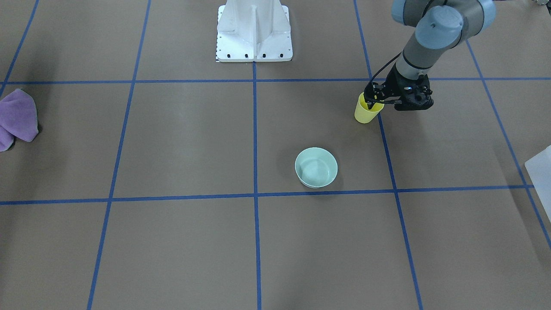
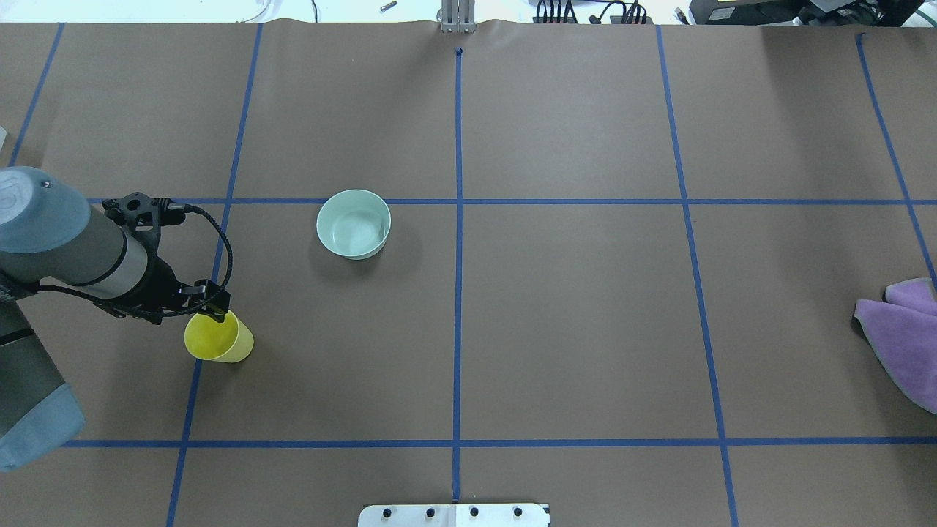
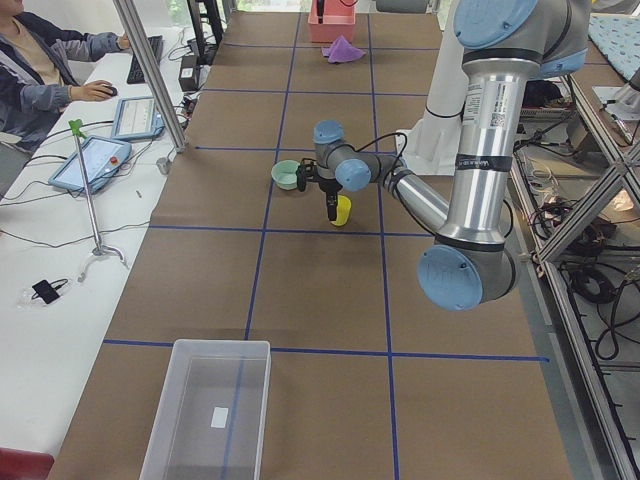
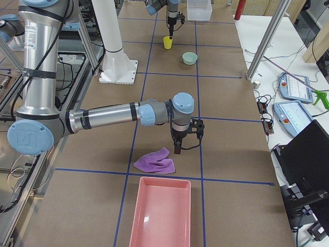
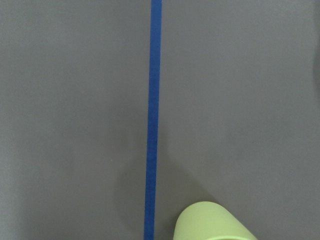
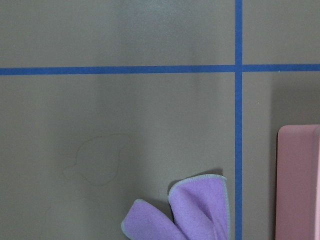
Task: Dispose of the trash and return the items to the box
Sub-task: 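Close the left gripper on the yellow cup's rim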
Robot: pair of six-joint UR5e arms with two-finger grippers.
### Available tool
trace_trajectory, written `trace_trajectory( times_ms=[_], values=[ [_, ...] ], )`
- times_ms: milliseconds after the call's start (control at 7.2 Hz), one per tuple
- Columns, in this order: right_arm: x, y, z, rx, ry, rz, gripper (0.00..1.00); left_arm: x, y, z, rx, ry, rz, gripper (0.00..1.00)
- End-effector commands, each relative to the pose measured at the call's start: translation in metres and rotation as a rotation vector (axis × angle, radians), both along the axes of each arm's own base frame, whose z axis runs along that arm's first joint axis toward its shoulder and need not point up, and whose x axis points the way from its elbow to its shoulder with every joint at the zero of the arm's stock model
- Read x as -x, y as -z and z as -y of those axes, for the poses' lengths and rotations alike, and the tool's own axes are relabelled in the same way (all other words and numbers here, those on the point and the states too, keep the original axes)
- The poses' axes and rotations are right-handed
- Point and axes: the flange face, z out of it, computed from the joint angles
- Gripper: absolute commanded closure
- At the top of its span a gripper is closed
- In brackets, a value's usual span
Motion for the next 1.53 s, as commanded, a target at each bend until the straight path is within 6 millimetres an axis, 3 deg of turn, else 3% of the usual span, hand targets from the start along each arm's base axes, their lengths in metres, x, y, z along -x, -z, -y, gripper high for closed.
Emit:
trace_trajectory(
  times_ms=[0,556,694,833,972,1389],
  values=[
    [0.000,0.000,0.000,0.003,-0.001,0.002,0.00,0.005,-0.004,-0.006,0.012,-0.012,-0.001,0.07],
    [0.000,-0.001,0.000,0.005,-0.001,0.001,0.00,-0.013,-0.021,0.001,0.026,-0.011,0.035,0.13],
    [0.001,-0.001,0.000,0.005,0.001,0.001,0.00,-0.018,-0.020,-0.004,0.038,-0.010,0.035,0.25],
    [0.001,-0.001,0.000,0.005,0.001,0.001,0.00,-0.020,-0.015,-0.007,0.059,0.011,0.027,0.88],
    [0.001,-0.001,0.000,0.003,0.001,0.002,0.00,-0.021,-0.014,-0.007,0.054,0.013,0.018,1.00],
    [0.001,0.001,0.000,0.001,0.001,0.002,0.00,-0.010,0.003,-0.010,0.074,-0.017,-0.037,1.00]
  ],
)
